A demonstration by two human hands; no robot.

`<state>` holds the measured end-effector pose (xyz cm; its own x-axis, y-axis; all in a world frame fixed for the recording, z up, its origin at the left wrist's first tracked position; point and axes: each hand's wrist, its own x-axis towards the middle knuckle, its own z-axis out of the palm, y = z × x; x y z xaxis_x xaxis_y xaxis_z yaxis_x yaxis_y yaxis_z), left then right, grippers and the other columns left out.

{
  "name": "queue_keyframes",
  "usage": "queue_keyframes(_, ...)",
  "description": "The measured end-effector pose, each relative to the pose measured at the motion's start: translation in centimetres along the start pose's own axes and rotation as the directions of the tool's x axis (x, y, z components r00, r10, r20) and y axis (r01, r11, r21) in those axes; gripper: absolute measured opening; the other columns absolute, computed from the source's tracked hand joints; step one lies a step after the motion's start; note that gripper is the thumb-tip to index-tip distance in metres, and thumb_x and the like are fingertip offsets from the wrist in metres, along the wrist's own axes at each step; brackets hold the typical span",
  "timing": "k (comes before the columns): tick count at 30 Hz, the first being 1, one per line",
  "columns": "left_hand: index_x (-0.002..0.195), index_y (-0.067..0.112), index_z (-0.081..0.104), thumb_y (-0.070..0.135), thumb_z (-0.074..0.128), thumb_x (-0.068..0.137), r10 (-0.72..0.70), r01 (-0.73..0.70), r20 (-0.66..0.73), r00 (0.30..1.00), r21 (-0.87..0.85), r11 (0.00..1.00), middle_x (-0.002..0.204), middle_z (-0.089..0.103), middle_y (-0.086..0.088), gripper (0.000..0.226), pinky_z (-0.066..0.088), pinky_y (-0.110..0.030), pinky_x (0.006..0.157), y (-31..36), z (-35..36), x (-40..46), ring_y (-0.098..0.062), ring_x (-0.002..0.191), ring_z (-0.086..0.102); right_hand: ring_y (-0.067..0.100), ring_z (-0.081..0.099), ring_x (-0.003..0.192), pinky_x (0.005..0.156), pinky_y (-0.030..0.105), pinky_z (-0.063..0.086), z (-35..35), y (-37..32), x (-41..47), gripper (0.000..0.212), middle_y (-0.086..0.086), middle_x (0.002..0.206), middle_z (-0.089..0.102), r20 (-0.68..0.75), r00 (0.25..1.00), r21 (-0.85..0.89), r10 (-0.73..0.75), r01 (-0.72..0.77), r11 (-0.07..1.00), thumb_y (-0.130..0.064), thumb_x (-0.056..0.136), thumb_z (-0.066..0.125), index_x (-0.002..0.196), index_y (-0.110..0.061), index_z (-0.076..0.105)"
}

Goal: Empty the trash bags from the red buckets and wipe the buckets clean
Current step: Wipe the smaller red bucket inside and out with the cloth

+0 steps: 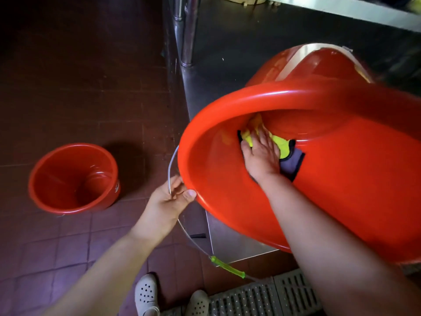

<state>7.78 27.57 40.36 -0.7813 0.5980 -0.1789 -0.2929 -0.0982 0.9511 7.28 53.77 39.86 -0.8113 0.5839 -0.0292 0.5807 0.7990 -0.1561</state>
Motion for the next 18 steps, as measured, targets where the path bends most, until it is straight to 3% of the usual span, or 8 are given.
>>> queue_keyframes(3,0.109,0.000,0.059,0.005,0.058,0.083,-0.004,-0.007,-0.116,0.993,-0.100,0.995,0.104,0.068,-0.010,0.026,0.045,-0.047,0.101,-0.3,0.7,0.0,-0.021,0.102,0.063,0.023,0.019,0.143,0.114,0.036,0.012,0.6,-2.7,-5.2,0.056,0.006,0.157,0.019,-0.013,0.994,0.059,-0.111,0.111,0.992,-0.046,0.096,0.037,0.147,-0.024,0.030)
queue_keyframes(5,0.107,0.000,0.059,0.008,0.059,0.081,-0.011,-0.015,-0.173,0.985,-0.148,0.989,0.103,0.065,-0.014,0.027,0.043,-0.052,0.102,-0.4,1.0,0.0,-0.024,0.101,0.060,0.026,0.021,0.143,0.114,0.038,0.014,0.9,-4.5,-9.6,0.061,0.007,0.157,0.021,-0.035,0.976,0.123,-0.216,0.218,0.968,-0.049,0.091,0.033,0.148,-0.031,0.022)
queue_keyframes(8,0.106,-0.001,0.060,0.011,0.060,0.079,0.040,-0.061,-0.181,0.983,-0.111,0.992,0.099,0.066,-0.012,0.029,0.046,-0.038,0.094,-0.1,1.3,-0.1,-0.019,0.096,0.058,0.027,0.022,0.143,0.114,0.039,0.017,1.1,-5.4,-13.8,0.063,0.006,0.157,0.018,-0.079,0.956,0.190,-0.282,0.292,0.937,-0.050,0.092,0.033,0.149,-0.036,0.009)
queue_keyframes(12,0.101,0.008,0.065,0.011,0.064,0.075,0.110,-0.119,-0.155,0.982,-0.052,0.992,0.094,0.073,0.001,0.026,0.049,-0.019,0.083,1.5,1.0,0.5,-0.010,0.091,0.064,0.029,0.020,0.143,0.115,0.039,0.016,0.6,-4.3,-12.6,0.063,0.002,0.158,0.014,-0.087,0.947,0.231,-0.310,0.322,0.918,-0.049,0.091,0.033,0.146,-0.040,0.003)
queue_keyframes(18,0.093,0.023,0.074,0.013,0.067,0.071,0.180,-0.178,-0.076,0.981,0.029,0.984,0.089,0.075,0.006,0.025,0.052,-0.018,0.077,5.6,-1.7,2.2,-0.007,0.085,0.067,0.026,0.025,0.141,0.112,0.034,0.019,0.2,-0.7,-4.2,0.059,0.003,0.157,0.019,-0.016,0.973,0.082,-0.230,0.231,0.970,-0.039,0.094,0.046,0.148,-0.029,0.024)
